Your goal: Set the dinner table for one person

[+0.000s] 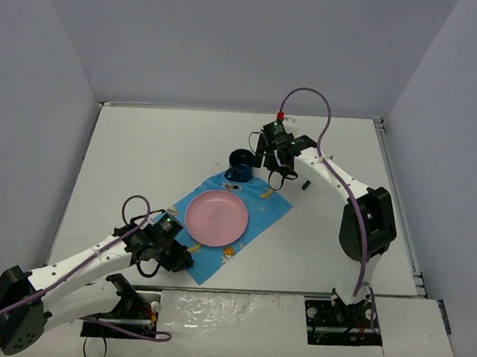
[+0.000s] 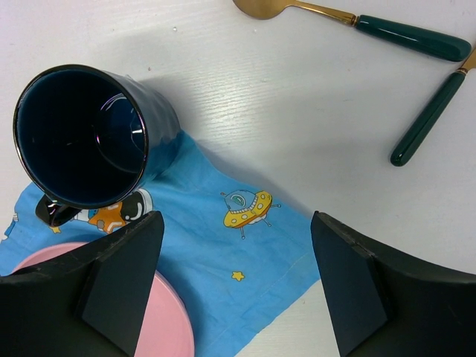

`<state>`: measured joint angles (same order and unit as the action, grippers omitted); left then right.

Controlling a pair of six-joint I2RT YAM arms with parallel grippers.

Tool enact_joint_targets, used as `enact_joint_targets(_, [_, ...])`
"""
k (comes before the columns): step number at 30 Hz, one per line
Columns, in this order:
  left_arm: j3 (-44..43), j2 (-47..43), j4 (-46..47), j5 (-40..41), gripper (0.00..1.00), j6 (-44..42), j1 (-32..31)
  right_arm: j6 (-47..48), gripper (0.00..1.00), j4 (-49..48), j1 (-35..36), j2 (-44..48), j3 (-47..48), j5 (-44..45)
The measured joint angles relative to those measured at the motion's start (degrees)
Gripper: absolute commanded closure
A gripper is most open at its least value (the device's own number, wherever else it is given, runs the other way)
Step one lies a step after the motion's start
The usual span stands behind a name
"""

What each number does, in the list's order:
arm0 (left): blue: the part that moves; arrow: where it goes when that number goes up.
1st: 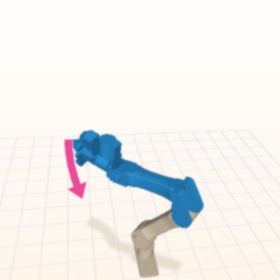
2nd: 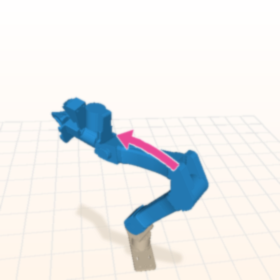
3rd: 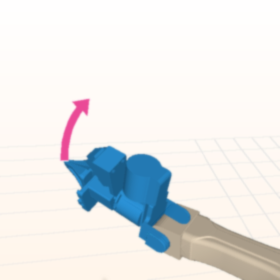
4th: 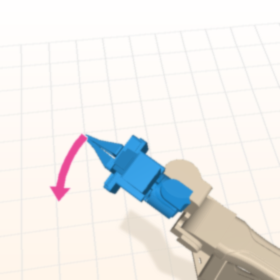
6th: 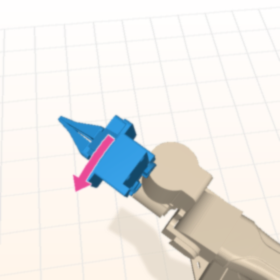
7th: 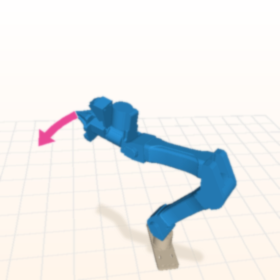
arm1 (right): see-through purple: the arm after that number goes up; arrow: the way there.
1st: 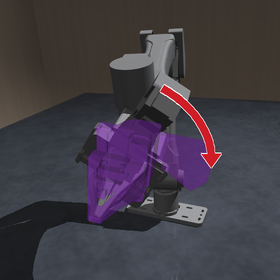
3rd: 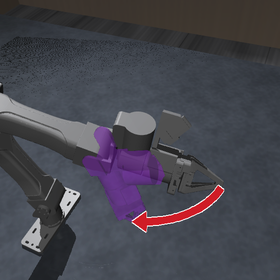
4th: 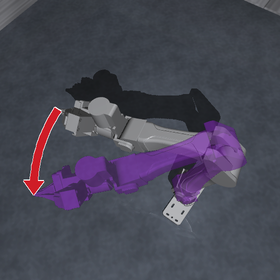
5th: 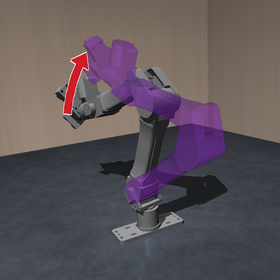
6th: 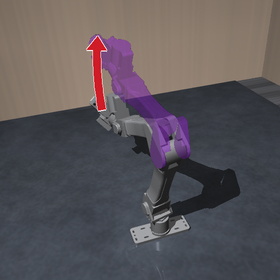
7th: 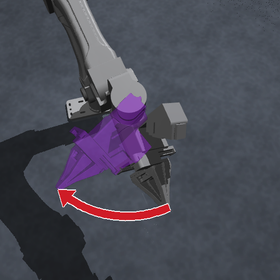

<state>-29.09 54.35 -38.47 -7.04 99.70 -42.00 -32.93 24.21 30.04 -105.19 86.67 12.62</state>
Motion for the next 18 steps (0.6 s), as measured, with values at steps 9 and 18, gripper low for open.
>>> enact_joint_targets(9, [-1.72, 8.75, 3.18, -0.53, 1.00, -2.39, 0.00, 0.00, 0.25, -0.34, 0.00, 0.00, -0.07, -0.04])
enact_joint_targets(18, [-7.24, 18.73, 5.27, -1.19, 1.00, -6.50, 0.00, 0.02, 0.25, -0.53, -0.05, -0.02, -0.36, -0.04])
